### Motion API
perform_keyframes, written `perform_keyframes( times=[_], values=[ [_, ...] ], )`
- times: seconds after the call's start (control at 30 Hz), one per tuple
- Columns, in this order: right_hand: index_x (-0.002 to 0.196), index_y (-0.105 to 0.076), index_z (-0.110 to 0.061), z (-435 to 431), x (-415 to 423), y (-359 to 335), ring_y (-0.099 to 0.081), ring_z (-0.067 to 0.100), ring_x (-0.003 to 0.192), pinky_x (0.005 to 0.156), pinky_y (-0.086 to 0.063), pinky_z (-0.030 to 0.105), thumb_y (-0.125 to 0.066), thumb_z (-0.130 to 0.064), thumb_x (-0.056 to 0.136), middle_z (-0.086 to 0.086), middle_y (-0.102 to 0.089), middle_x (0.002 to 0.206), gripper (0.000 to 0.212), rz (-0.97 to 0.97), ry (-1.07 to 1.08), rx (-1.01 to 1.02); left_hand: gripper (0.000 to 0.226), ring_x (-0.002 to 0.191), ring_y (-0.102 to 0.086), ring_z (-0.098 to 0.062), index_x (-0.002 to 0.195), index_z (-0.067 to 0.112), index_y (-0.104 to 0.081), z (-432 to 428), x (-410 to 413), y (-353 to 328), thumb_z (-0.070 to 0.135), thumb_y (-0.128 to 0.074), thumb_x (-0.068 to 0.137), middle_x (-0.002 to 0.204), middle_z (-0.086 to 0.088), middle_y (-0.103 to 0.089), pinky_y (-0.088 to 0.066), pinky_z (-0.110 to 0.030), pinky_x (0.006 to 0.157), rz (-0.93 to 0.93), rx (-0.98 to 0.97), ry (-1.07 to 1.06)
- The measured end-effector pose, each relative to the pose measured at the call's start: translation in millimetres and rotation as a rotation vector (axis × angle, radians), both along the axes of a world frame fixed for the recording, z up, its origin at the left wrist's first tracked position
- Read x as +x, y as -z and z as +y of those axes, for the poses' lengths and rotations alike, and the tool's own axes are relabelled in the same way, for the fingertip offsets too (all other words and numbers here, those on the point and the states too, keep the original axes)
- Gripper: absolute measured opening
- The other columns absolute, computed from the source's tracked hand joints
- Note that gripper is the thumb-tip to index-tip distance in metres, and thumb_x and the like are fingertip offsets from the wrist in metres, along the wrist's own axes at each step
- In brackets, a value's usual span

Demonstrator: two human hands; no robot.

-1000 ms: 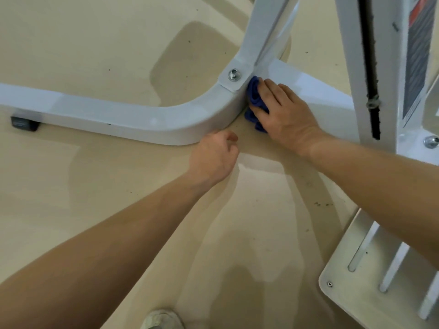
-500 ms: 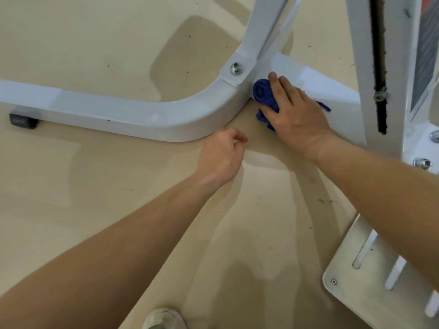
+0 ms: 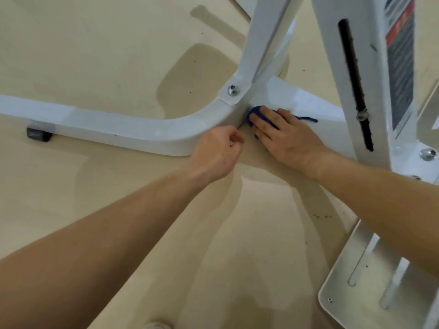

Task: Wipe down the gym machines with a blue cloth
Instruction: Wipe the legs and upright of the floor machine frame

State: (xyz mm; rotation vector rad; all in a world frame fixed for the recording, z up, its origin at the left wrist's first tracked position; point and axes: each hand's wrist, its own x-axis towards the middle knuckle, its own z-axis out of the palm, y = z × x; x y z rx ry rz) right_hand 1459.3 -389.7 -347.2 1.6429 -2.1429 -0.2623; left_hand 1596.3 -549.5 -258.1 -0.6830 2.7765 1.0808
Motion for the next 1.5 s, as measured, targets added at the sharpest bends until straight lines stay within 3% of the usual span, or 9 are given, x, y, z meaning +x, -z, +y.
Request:
perform_keyframes(
  times=[0.17,0.47,0.67,0.83,1.0,1.23,1.3,1.4,1.5],
  values=[
    [0.141,-0.048,0.002,71.1,23.2,-9.6,-0.030,0.042,0.144,0.113,-0.028,0.058,-0.065,-0.004,0.089,0.021,-0.038,0.154,0.056,0.036,0.058,0.221,0.023,0.095,-0.063,-0.010,0.109,0.024,-0.069,27.7,8.4,-2.7,0.023,-0.052,0.093,0.107,0.009,-0.068,-0.041,-0.022,0.077,-0.034,-0.049,0.099],
    [0.121,-0.065,0.005,156.6,57.4,-14.1,-0.054,0.037,0.129,0.113,-0.037,0.052,-0.050,-0.001,0.093,0.021,-0.060,0.134,0.032,0.086,0.193,0.259,0.023,0.098,-0.060,-0.021,0.108,0.023,-0.068,58.3,11.7,6.2,0.024,-0.050,0.093,0.114,0.001,-0.062,-0.050,-0.039,0.090,-0.148,-0.237,0.407],
    [0.107,-0.072,-0.010,182.5,71.9,-39.6,-0.055,0.028,0.115,0.107,-0.039,0.043,-0.054,-0.009,0.090,0.007,-0.066,0.121,0.025,0.070,0.235,0.456,0.025,0.097,-0.060,-0.020,0.106,0.024,-0.070,69.8,9.6,8.1,0.028,-0.049,0.093,0.113,0.002,-0.064,-0.048,-0.035,0.087,-0.118,-0.289,0.552],
    [0.086,-0.066,-0.009,199.3,68.7,-71.5,-0.053,0.031,0.082,0.071,-0.049,0.039,-0.065,-0.004,0.081,0.007,-0.066,0.097,0.007,-0.024,0.258,0.338,0.025,0.099,-0.060,-0.020,0.107,0.024,-0.069,72.4,2.3,6.0,0.029,-0.048,0.094,0.114,0.003,-0.062,-0.050,-0.038,0.089,-0.121,-0.249,0.579],
    [0.085,-0.062,-0.007,211.6,71.8,-82.9,-0.046,0.029,0.066,0.049,-0.040,0.033,-0.081,-0.001,0.064,0.010,-0.063,0.096,0.029,-0.105,0.273,0.237,0.025,0.094,-0.060,-0.018,0.109,0.023,-0.069,80.2,-8.1,6.4,0.029,-0.049,0.095,0.114,0.003,-0.061,-0.051,-0.036,0.086,-0.097,-0.204,0.573],
    [0.091,-0.060,-0.005,217.2,84.2,-82.1,-0.049,0.030,0.071,0.043,-0.043,0.031,-0.072,0.001,0.073,0.014,-0.058,0.097,0.023,-0.142,0.389,0.003,0.025,0.098,-0.060,-0.016,0.109,0.024,-0.068,93.8,-11.3,8.8,0.029,-0.048,0.095,0.114,0.004,-0.062,-0.046,-0.030,0.080,-0.075,-0.184,0.605],
    [0.093,-0.063,-0.003,204.1,84.0,-87.8,-0.054,0.033,0.073,0.046,-0.043,0.032,-0.059,0.001,0.080,0.016,-0.059,0.097,0.013,-0.135,0.332,-0.028,0.026,0.095,-0.057,-0.015,0.110,0.024,-0.068,95.7,-11.5,7.9,0.029,-0.047,0.096,0.114,0.004,-0.061,-0.044,-0.029,0.079,-0.073,-0.184,0.614],
    [0.095,-0.065,-0.004,181.9,71.0,-91.5,-0.054,0.032,0.075,0.053,-0.045,0.036,-0.028,-0.003,0.097,0.015,-0.060,0.097,0.037,-0.096,0.302,-0.105,0.026,0.093,-0.054,-0.013,0.112,0.023,-0.067,96.5,-9.8,8.9,0.029,-0.047,0.097,0.114,0.005,-0.060,-0.040,-0.028,0.076,-0.067,-0.200,0.641],
    [0.106,-0.066,-0.008,192.0,66.5,-80.6,-0.052,0.033,0.079,0.053,-0.049,0.037,-0.059,-0.004,0.085,0.014,-0.060,0.105,0.023,-0.111,0.363,-0.041,0.025,0.096,-0.059,-0.016,0.110,0.024,-0.068,93.5,-9.3,9.5,0.029,-0.048,0.096,0.112,0.006,-0.060,-0.045,-0.030,0.080,-0.065,-0.175,0.624]
  ],
)
